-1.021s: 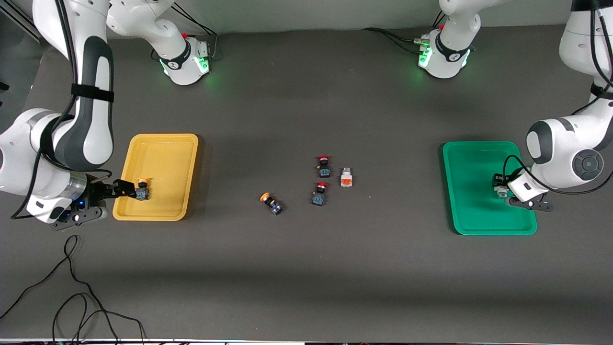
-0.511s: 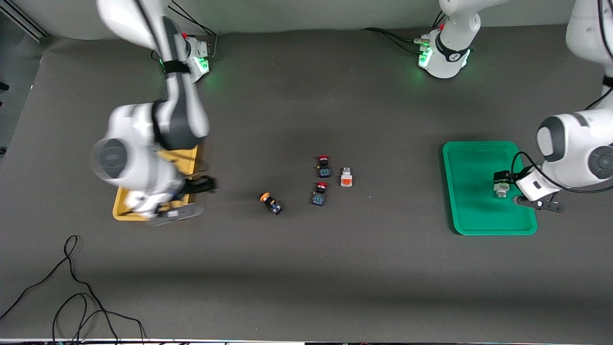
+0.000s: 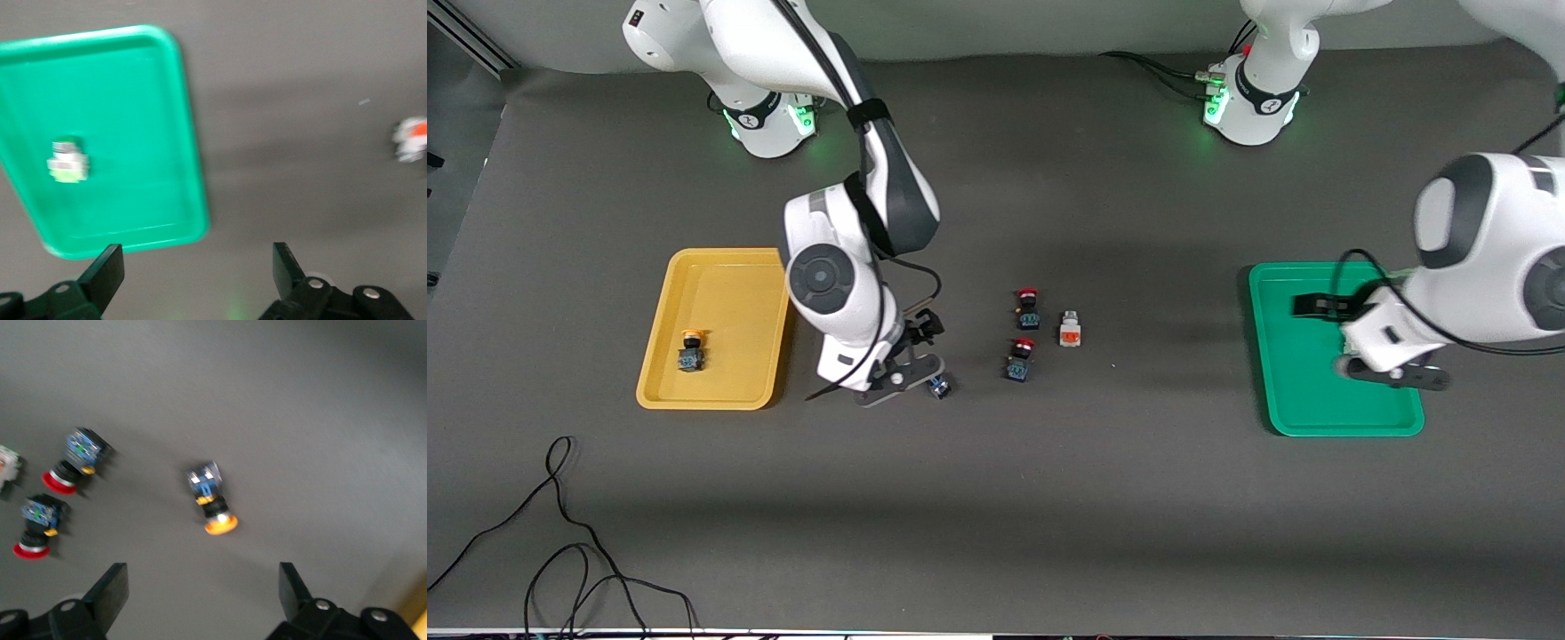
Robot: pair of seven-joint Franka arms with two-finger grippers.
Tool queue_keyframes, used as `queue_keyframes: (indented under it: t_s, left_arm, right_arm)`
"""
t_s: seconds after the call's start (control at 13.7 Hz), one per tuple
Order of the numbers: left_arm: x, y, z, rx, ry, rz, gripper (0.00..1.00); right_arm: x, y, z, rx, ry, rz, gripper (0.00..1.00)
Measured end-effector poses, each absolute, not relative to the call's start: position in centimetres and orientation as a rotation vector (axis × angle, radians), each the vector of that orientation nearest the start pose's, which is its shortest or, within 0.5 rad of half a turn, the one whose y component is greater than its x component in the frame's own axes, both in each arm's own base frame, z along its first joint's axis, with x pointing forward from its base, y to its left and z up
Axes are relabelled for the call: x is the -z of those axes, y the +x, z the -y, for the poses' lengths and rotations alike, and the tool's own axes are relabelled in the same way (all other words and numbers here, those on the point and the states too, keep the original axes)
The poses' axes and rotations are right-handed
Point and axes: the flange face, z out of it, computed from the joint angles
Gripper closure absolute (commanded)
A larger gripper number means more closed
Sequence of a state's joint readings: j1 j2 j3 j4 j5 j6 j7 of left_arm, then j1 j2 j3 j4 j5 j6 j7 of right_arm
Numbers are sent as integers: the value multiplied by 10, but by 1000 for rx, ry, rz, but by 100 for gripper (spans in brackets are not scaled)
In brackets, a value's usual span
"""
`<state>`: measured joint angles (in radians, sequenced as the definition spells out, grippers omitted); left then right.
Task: Place green and yellow buttons in trays
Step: 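Grasp another yellow-capped button with the right gripper while the left grasps orange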
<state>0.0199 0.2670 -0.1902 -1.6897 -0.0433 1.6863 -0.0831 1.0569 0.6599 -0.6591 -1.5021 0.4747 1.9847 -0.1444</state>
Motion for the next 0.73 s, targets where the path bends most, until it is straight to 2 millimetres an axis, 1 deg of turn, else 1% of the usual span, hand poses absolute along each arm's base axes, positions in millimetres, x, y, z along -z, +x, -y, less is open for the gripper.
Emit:
queue_keyframes:
  t_s: [0.07, 0.15, 0.22, 0.36, 0.44, 0.51, 0.58, 0.73]
  left_arm:
    - [-421, 594, 132, -446, -3158, -65, 1]
    - [-413, 591, 168, -440, -3148, -16, 1]
    - [-401, 588, 203, -419, -3143, 24, 1]
    - [-365, 581, 266, -381, -3142, 67, 1]
    - [-344, 576, 290, -374, -3143, 65, 1]
    - [-322, 572, 310, -369, -3145, 66, 1]
    - [-302, 569, 324, -365, -3148, 77, 1]
    - [-267, 564, 343, -364, -3150, 101, 1]
  right_arm:
    - [-335, 592, -376, -26, -3016, 694, 0]
    - [-333, 590, -382, -10, -3008, 711, 0]
    - [-330, 589, -386, -5, -3004, 725, 0]
    - [-323, 589, -387, 0, -3007, 745, 0]
    - [-315, 590, -387, 9, -3014, 751, 0]
    - [-303, 591, -387, 37, -3023, 754, 0]
    - [-286, 592, -386, 75, -3036, 753, 0]
    - [-246, 591, -381, 130, -3069, 758, 0]
